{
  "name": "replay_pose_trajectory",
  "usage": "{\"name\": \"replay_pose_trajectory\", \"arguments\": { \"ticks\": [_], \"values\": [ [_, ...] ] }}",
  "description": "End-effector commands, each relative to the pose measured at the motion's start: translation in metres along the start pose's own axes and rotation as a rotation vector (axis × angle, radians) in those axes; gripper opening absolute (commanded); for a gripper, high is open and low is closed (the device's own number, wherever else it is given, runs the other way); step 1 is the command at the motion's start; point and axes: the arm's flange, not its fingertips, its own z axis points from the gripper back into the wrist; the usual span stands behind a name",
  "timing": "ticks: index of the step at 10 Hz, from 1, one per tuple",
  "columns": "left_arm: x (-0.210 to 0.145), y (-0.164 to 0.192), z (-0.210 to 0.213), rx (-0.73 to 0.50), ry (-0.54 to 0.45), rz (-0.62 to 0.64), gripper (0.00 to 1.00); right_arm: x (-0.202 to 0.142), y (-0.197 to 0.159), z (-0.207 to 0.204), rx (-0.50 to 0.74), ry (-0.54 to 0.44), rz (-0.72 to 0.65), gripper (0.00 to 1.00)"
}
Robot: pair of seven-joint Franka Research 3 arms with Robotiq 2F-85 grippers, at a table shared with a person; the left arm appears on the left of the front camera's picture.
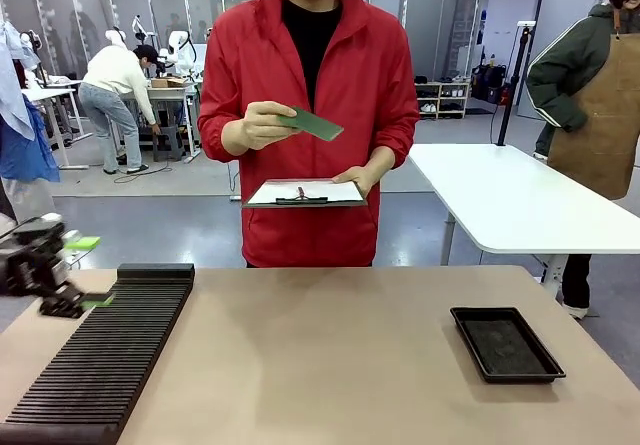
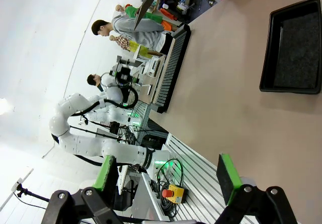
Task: Inspect the PCB.
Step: Pick up the Blank PCB that the human is holding.
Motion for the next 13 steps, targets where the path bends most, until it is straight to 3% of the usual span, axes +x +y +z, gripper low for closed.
{"name": "replay_pose_trajectory", "arguments": {
  "ticks": [1,2,3,5,9,13],
  "values": [
    [-0.045,-0.007,0.03,-0.045,0.108,-0.012,1.0,0.0,0.002,0.001,0.01,-0.006,0.005,1.0],
    [-0.066,-0.01,0.05,0.046,0.09,-0.069,1.0,0.0,0.002,0.001,0.01,-0.006,0.005,1.0],
    [-0.086,-0.014,0.069,0.06,0.076,-0.136,1.0,0.0,0.002,0.001,0.01,-0.006,0.005,1.0],
    [-0.11,-0.02,0.099,-0.013,0.022,-0.224,1.0,0.0,0.002,0.001,0.01,-0.006,0.005,1.0],
    [-0.103,-0.023,0.105,-0.049,-0.035,-0.24,1.0,0.0,0.002,0.001,0.01,-0.006,0.005,1.0],
    [-0.116,-0.024,0.109,-0.014,-0.017,-0.223,1.0,0.0,0.002,0.001,0.01,-0.006,0.005,1.0]
  ]
}}
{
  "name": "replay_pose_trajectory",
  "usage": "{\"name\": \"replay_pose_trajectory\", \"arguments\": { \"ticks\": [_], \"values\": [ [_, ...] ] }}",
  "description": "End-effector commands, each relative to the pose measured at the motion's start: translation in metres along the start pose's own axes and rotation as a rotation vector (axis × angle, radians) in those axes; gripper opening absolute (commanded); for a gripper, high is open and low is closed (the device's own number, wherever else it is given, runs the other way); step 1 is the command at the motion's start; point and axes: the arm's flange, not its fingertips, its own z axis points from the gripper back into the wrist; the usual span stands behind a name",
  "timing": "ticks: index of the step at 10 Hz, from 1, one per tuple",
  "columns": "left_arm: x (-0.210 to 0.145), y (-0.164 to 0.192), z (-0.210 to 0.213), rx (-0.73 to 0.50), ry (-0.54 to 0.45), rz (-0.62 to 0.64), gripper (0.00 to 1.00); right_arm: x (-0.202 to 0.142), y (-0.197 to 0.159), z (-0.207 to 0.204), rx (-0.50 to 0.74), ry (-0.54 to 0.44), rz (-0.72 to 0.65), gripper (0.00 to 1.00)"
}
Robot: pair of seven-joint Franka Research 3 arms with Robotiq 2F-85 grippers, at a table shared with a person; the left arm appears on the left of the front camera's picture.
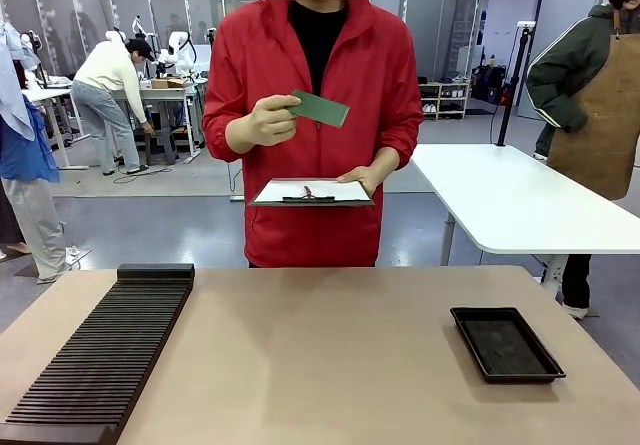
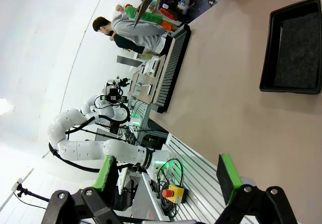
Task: Inspect the PCB.
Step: Pick up the Blank PCB that the human is holding.
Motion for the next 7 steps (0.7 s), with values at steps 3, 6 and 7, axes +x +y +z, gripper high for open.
{"name": "replay_pose_trajectory", "arguments": {
  "ticks": [3,6,7],
  "values": [
    [-0.0023,-0.0023,0.0013,0.007,0.007,-0.003,1.0,0.0,0.0016,0.0011,0.01,-0.006,0.005,1.0],
    [-0.0023,-0.0023,0.0013,0.007,0.007,-0.003,1.0,0.0,0.0016,0.0011,0.01,-0.006,0.005,1.0],
    [-0.0023,-0.0023,0.0013,0.007,0.007,-0.003,1.0,0.0,0.0016,0.0011,0.01,-0.006,0.005,1.0]
  ]
}}
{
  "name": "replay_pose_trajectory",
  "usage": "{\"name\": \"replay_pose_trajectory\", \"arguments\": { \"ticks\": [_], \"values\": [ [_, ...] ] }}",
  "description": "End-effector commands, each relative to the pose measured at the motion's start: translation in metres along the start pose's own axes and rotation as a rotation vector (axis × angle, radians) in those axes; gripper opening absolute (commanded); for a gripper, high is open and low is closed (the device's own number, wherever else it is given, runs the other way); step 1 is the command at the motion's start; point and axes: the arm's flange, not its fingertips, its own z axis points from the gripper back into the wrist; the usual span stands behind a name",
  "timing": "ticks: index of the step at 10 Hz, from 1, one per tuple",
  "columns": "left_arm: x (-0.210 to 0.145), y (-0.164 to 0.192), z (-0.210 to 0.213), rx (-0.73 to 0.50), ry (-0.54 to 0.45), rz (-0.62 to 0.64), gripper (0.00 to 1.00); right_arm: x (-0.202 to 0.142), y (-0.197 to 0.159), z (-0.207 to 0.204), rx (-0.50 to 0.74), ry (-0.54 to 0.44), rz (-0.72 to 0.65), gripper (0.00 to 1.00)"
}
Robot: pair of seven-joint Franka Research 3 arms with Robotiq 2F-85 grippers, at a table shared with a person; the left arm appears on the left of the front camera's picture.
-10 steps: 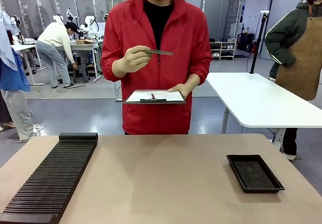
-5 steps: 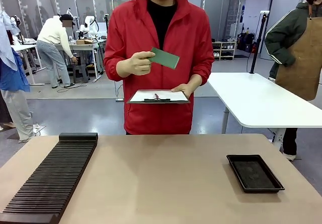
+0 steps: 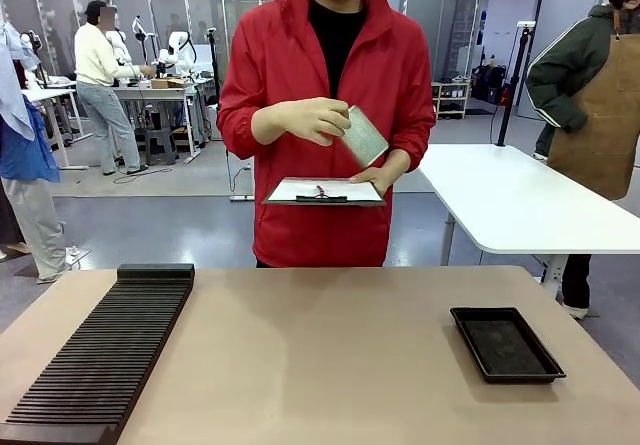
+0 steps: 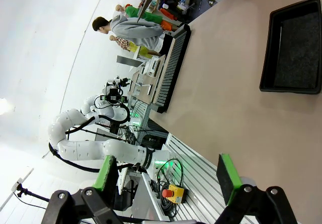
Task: Inspect the PCB.
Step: Pick up the Blank PCB that the human is holding.
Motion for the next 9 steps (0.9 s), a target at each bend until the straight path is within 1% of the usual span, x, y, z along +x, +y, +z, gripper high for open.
{"name": "replay_pose_trajectory", "arguments": {
  "ticks": [1,9],
  "values": [
    [-0.002,-0.0024,0.0011,0.006,0.006,-0.004,1.0,0.0,0.0016,0.0011,0.01,-0.006,0.005,1.0],
    [-0.002,-0.0024,0.0011,0.006,0.006,-0.004,1.0,0.0,0.0016,0.0011,0.01,-0.006,0.005,1.0]
  ]
}}
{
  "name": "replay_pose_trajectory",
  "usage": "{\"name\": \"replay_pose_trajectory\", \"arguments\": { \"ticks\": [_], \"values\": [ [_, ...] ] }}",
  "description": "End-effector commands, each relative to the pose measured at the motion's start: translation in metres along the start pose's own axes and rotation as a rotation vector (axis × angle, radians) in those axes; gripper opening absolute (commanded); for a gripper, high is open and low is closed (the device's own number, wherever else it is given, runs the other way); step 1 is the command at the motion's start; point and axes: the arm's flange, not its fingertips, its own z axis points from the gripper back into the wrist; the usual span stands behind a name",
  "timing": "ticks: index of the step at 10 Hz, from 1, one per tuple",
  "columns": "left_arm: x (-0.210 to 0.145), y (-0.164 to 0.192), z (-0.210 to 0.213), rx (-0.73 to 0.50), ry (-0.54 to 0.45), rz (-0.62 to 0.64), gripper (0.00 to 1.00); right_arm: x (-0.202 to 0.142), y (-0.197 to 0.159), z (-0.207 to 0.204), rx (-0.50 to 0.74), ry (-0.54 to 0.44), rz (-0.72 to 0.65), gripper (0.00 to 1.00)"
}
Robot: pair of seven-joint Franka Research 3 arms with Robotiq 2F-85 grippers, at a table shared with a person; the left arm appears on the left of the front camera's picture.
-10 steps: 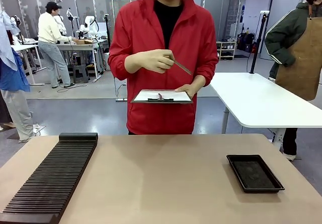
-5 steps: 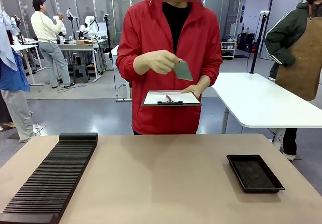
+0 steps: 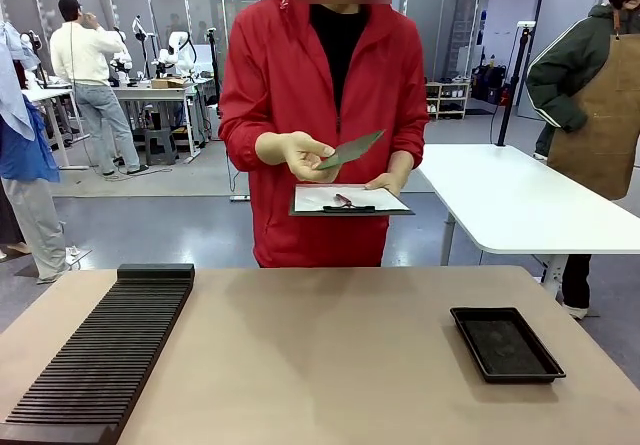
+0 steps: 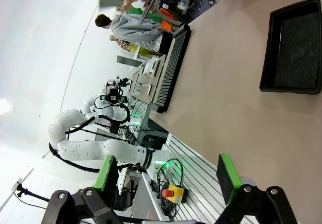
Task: Inspect the PCB.
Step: Pick up the Blank PCB that the human is holding.
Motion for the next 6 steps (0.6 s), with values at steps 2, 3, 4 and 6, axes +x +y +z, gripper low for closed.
{"name": "replay_pose_trajectory", "arguments": {
  "ticks": [2,3,4,6],
  "values": [
    [-0.002,-0.0024,0.0011,0.006,0.006,-0.004,1.0,0.0,0.0016,0.0011,0.01,-0.006,0.005,1.0],
    [-0.002,-0.0024,0.0011,0.006,0.006,-0.004,1.0,0.0,0.0016,0.0011,0.01,-0.006,0.005,1.0],
    [-0.002,-0.0024,0.0011,0.006,0.006,-0.004,1.0,0.0,0.0016,0.0011,0.01,-0.006,0.005,1.0],
    [-0.002,-0.0024,0.0011,0.006,0.006,-0.004,1.0,0.0,0.0016,0.0011,0.01,-0.006,0.005,1.0]
  ]
}}
